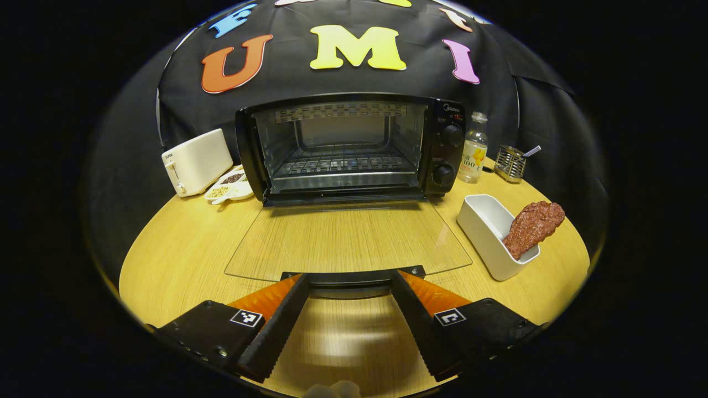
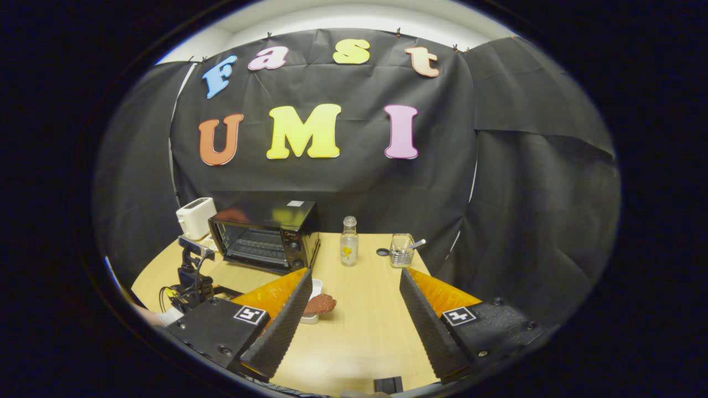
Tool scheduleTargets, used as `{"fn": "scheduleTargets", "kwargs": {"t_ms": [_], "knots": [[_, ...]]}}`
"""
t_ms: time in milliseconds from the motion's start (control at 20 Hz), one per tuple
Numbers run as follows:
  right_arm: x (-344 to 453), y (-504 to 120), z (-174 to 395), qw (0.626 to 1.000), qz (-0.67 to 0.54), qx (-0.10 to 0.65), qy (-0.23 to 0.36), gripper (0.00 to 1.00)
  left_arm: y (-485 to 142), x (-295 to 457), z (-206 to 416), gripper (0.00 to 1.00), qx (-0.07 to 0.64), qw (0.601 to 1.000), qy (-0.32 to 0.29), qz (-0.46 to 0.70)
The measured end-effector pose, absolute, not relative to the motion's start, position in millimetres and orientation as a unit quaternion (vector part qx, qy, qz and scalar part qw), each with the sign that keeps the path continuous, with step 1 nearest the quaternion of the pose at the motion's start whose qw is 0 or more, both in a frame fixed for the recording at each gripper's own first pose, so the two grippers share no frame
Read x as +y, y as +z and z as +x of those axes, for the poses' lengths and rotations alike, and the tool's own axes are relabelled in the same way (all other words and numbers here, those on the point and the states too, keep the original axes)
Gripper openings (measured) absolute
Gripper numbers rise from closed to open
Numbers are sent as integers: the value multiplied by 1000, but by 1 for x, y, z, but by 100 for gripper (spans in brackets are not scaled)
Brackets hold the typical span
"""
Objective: Open the electric oven with the left hand, put the food in, and close the electric oven.
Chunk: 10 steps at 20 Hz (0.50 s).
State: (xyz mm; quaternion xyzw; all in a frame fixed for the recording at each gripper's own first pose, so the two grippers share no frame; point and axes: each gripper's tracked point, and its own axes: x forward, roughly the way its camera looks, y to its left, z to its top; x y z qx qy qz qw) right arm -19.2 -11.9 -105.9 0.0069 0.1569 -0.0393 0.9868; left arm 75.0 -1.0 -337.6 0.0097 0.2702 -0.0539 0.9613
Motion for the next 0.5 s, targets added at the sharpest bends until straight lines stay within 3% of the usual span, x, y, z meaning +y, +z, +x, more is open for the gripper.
{"fn": "scheduleTargets", "kwargs": {"t_ms": [500], "knots": [[-12, -193, 45, 970, 15, 239, 42, 100, -244, 22, 23, 97, 204, 979, -18, 1]]}}
